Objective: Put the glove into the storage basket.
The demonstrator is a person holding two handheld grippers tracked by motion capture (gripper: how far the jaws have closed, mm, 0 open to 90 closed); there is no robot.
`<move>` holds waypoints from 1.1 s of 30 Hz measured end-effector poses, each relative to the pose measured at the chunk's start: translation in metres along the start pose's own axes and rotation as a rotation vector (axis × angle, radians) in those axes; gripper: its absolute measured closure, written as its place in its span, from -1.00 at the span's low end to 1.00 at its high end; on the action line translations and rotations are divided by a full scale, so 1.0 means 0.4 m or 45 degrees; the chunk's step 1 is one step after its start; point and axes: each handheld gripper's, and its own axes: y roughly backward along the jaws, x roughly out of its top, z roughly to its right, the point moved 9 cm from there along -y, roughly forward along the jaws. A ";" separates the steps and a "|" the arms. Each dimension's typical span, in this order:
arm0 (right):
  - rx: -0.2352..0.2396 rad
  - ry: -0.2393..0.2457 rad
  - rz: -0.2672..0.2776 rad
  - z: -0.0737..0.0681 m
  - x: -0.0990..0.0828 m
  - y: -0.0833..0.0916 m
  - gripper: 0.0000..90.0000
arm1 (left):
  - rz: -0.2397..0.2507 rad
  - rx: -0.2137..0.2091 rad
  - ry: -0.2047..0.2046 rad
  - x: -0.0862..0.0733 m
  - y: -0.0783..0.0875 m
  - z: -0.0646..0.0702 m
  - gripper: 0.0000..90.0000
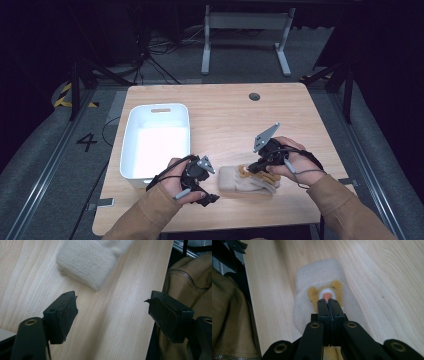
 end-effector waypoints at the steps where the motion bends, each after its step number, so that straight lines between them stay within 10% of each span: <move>1: -0.001 -0.001 -0.006 0.002 -0.003 -0.002 1.00 | 0.006 0.015 -0.010 0.001 -0.001 -0.003 -0.48; 9: -0.039 0.029 -0.052 0.019 -0.023 -0.020 0.94 | -0.004 0.039 -0.034 0.007 -0.009 -0.009 -0.48; 16: -0.089 0.087 -0.034 0.023 -0.031 -0.029 0.41 | 0.019 0.058 -0.063 0.022 -0.009 -0.006 -0.55; 33: -0.166 -0.091 0.159 0.044 -0.059 0.042 0.05 | 0.065 0.056 -0.038 0.054 -0.012 -0.014 -0.56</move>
